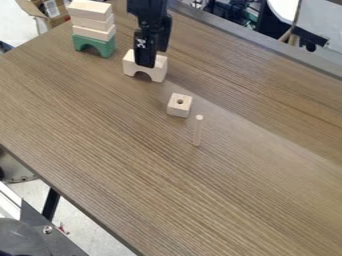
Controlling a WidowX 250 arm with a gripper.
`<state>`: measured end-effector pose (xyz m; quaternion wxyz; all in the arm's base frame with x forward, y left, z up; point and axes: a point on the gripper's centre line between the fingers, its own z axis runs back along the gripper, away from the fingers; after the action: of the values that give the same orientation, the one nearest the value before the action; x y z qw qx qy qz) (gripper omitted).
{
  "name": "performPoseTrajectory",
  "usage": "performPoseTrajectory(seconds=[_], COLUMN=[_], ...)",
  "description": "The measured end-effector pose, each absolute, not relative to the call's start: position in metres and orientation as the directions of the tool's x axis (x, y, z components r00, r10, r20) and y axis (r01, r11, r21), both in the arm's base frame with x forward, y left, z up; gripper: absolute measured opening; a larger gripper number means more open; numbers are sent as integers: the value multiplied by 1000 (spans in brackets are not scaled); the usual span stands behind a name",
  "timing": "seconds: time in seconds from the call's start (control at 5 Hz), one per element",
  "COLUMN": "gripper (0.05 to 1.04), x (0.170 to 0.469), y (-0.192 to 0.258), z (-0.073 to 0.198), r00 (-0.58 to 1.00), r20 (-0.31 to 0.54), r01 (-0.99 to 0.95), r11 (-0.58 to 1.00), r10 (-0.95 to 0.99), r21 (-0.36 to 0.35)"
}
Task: Put the arch on the tower
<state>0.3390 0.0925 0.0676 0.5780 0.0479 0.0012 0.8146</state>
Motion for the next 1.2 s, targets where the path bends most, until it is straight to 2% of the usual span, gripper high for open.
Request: performPoseTrajectory(seconds=[1.2], gripper=[999], x=[344], y=[100], z=[57], r00=[-335], r20=[81], r01=[-941], r11=[-338], r10=[939], r21=[25])
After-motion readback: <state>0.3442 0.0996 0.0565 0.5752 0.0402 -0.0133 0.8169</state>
